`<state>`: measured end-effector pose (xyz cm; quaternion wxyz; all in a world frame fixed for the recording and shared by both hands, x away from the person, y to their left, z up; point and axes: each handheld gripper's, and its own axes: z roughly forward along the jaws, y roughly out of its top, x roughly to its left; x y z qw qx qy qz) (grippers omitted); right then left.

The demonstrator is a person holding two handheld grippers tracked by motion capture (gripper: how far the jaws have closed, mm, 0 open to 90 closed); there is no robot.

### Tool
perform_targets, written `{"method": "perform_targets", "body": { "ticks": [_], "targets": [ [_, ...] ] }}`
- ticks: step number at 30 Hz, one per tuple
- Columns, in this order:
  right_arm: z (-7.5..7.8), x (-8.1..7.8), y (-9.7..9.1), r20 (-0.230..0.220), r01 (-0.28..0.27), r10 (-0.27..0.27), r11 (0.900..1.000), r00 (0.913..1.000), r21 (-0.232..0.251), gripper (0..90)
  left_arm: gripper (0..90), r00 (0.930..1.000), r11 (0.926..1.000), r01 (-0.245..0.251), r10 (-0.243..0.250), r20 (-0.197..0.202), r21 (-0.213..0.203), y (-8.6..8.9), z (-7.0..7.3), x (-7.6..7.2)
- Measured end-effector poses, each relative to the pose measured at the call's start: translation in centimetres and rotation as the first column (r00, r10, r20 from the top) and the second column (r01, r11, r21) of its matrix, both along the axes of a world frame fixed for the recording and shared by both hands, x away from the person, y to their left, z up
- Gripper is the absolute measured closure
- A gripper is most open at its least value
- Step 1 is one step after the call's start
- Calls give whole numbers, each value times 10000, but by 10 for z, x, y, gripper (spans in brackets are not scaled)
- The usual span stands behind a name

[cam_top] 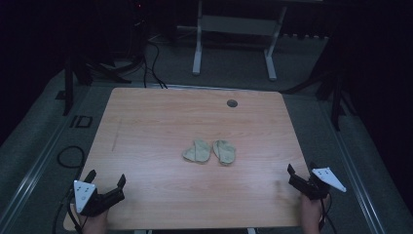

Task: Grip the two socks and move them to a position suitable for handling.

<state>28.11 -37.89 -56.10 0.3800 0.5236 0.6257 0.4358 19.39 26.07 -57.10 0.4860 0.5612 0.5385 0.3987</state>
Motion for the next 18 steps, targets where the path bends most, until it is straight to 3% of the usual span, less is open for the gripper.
{"method": "perform_targets", "body": {
  "ticks": [10, 11, 16, 18],
  "targets": [
    [0, 2, 0, -438, -45, 49, 10000, 9990, 84, 136, 2, 10000, 10000, -3, 3, -32, 0, 0, 0, 0],
    [2, 3, 1, -726, -251, 267, 9994, 9970, 221, 137, 2, 10000, 10000, -81, 81, 44, -13, 0, 1, -1],
    [5, 3, 3, -880, -582, 616, 9975, 9942, 407, 136, 2, 9999, 10000, -54, 54, 161, -27, 0, 2, -2],
    [10, 6, 12, -1156, -977, 1015, 9945, 9881, 379, 134, 2, 9998, 9997, -20, 15, 199, 231, -3, 4, -4]
  ]
}}
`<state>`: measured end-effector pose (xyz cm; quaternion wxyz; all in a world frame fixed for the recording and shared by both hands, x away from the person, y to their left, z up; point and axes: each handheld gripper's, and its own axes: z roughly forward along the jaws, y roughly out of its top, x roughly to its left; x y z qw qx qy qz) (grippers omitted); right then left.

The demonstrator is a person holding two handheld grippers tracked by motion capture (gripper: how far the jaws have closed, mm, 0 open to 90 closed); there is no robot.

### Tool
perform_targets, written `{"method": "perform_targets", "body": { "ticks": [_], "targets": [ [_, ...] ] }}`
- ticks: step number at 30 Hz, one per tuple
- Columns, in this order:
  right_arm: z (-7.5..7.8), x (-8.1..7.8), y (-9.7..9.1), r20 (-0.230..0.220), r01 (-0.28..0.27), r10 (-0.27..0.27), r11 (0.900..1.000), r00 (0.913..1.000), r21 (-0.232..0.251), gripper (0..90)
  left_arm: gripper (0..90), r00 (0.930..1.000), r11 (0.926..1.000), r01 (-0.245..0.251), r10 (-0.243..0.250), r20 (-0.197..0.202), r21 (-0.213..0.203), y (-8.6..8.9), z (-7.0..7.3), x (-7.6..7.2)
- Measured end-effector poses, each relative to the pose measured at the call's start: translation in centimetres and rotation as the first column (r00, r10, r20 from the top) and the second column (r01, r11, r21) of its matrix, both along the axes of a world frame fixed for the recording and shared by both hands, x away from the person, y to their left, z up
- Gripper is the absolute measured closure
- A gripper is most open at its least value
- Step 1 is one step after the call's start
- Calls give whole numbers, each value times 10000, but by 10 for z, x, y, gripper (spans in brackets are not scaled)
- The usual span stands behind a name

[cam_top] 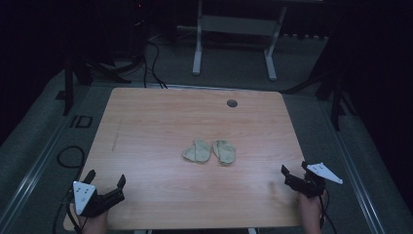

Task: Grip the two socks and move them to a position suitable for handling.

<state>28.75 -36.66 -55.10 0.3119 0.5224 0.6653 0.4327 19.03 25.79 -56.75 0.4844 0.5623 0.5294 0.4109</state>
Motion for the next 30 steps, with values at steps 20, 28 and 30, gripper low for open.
{"method": "perform_targets", "body": {
  "ticks": [20, 28, 30],
  "targets": [
    [2, 31, 71, -1526, -2161, 2139, 9764, 9649, 23, 132, 2, 9961, 9971, 760, -763, -443, -89, -9, -1, 3],
    [0, 46, 102, -1739, -2661, 2610, 9639, 9495, -66, 141, 2, 9957, 9968, 802, -801, -459, 6, -10, -1, 3],
    [0, 53, 115, -1780, -2835, 2768, 9589, 9443, -125, 144, 2, 9957, 9968, 802, -801, -474, -6, -9, -1, 3]
  ]
}}
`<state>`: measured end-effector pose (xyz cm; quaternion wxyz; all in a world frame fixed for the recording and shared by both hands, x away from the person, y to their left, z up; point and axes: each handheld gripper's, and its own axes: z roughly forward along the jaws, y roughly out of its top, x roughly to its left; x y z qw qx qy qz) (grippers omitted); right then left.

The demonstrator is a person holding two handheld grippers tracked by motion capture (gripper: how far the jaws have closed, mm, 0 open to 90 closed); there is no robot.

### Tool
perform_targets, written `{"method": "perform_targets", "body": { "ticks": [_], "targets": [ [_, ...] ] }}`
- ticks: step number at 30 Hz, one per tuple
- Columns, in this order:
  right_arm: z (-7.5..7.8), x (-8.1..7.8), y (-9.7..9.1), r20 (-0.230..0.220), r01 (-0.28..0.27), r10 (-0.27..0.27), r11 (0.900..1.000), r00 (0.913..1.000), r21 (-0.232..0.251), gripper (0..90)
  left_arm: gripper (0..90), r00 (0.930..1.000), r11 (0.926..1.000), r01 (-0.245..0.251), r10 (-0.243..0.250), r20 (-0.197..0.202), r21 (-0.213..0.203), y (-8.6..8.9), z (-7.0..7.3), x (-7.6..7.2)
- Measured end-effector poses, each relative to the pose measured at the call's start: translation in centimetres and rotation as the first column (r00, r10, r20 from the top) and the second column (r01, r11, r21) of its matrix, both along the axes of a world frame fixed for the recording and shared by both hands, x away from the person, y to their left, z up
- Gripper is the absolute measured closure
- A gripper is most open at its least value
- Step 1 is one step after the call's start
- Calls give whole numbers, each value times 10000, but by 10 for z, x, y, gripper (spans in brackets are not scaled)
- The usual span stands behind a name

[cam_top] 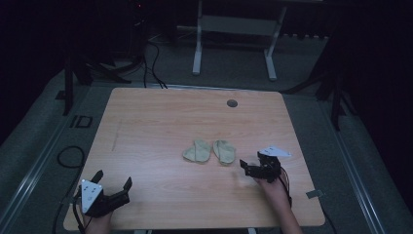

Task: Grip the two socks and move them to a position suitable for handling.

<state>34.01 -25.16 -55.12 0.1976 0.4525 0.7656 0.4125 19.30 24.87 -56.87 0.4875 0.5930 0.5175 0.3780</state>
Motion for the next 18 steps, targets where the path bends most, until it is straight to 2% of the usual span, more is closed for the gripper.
{"method": "perform_targets", "body": {
  "ticks": [5, 9, 18],
  "targets": [
    [2, 10, 15, -86, -265, 265, 9996, 9996, 93, 152, 2, 10000, 10000, 1, -1, -7, -7, 0, 0, 0],
    [4, 20, 33, -151, -550, 549, 9985, 9984, -50, 152, 2, 10000, 10000, 49, -49, -7, -54, 1, 0, -1],
    [3, 40, 59, -435, -878, 871, 9960, 9952, -146, 157, 2, 9999, 9999, 137, -137, -53, -61, 1, 0, 0]
  ]
}}
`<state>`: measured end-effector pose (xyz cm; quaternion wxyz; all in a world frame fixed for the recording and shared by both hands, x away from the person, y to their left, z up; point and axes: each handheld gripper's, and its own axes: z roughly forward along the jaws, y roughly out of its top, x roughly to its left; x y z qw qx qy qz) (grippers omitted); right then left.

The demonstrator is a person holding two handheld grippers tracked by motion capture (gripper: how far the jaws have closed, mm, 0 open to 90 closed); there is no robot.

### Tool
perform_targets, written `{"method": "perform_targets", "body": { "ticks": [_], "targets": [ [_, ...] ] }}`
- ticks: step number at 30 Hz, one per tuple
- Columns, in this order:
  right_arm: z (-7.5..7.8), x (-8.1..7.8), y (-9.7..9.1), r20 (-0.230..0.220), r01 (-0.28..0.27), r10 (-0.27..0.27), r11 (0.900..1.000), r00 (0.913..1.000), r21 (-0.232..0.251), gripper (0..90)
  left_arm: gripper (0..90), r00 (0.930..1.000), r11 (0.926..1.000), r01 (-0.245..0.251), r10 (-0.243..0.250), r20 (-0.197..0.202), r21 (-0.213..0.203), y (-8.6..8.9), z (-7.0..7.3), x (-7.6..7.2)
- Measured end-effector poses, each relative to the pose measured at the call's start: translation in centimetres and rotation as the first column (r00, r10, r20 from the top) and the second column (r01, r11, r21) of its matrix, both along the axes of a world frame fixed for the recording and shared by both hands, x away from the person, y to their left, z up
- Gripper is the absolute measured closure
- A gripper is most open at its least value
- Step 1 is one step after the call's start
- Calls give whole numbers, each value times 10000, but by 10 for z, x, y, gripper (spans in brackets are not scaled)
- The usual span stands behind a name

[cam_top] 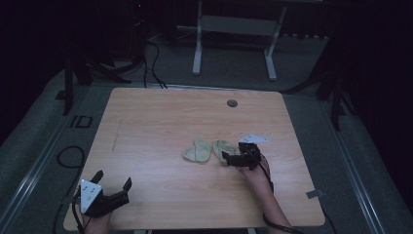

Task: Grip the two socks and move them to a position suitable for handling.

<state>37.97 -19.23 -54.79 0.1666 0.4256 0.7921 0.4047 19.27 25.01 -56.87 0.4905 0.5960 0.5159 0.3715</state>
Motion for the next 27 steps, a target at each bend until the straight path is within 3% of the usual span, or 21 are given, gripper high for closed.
{"method": "perform_targets", "body": {
  "ticks": [12, 16, 19, 27],
  "targets": [
    [-15, 23, 26, -427, 119, -136, 9991, 9990, -414, 341, 2, 10000, 10000, 23, -23, -20, -55, 2, 0, -1],
    [-18, 21, 34, -98, 178, -192, 9914, 9998, -1294, 404, 2, 10000, 10000, -6, 6, -41, -52, 3, 0, -2],
    [-17, 20, 35, -113, 143, -160, 9904, 9998, -1377, 442, 2, 10000, 10000, 4, -4, -47, -58, 4, 0, -2],
    [-16, 15, 40, -85, -250, 240, 9895, 9997, -1424, 726, 2, 10000, 10000, 4, -4, -38, -62, 4, 0, -5]
  ]
}}
